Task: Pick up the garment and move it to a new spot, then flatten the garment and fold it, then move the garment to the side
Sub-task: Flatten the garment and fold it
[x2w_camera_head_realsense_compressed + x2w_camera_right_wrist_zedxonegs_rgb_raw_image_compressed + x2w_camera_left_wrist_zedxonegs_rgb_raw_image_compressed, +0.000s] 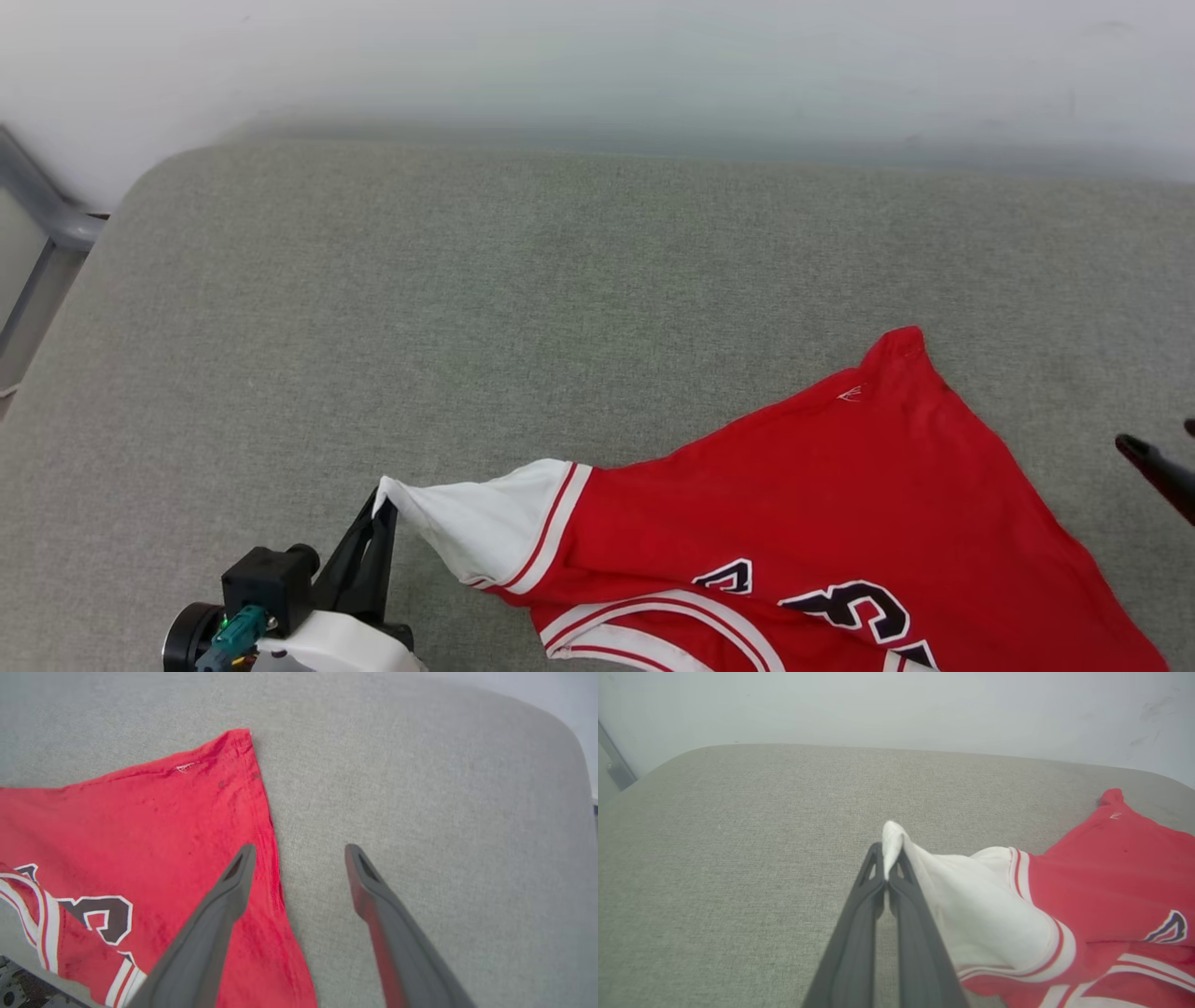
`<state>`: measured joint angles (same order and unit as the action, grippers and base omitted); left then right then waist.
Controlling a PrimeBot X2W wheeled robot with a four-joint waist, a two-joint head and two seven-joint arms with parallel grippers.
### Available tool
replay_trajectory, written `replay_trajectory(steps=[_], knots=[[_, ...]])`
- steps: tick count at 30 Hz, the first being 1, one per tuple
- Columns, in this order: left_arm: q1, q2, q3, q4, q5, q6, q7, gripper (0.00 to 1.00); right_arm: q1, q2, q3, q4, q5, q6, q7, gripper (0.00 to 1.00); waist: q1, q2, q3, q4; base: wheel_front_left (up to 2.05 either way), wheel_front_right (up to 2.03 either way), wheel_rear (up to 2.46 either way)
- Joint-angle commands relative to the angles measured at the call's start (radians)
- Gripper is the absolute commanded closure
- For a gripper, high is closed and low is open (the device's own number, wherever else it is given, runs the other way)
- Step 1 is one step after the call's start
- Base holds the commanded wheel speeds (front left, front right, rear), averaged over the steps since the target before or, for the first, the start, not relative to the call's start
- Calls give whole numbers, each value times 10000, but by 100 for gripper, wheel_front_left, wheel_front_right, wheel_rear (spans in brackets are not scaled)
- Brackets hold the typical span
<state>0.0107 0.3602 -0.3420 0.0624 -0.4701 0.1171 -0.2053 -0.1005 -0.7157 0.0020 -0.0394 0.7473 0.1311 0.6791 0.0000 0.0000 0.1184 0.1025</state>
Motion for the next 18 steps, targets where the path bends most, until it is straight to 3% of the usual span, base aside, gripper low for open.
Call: replay_trajectory(steps=[1,6,11,18], knots=[[-197,-54,-19,-65,73,-14,-21,100,-406,-36,120,-199,-120,-8,151,0,0,0,186,155,0,0,0],[-564,-123,-155,-131,137,-87,-69,100,-1835,8,1006,-443,-435,-8,914,0,0,0,624,440,0,0,0],[-877,-235,-255,-109,199,-160,-114,100,-3096,234,1936,130,-766,-9,1736,0,0,0,963,668,0,0,0],[-1389,-414,-419,-36,287,-277,-222,100,-5007,540,3227,1862,-1270,-9,2511,0,0,0,1528,1079,0,0,0]])
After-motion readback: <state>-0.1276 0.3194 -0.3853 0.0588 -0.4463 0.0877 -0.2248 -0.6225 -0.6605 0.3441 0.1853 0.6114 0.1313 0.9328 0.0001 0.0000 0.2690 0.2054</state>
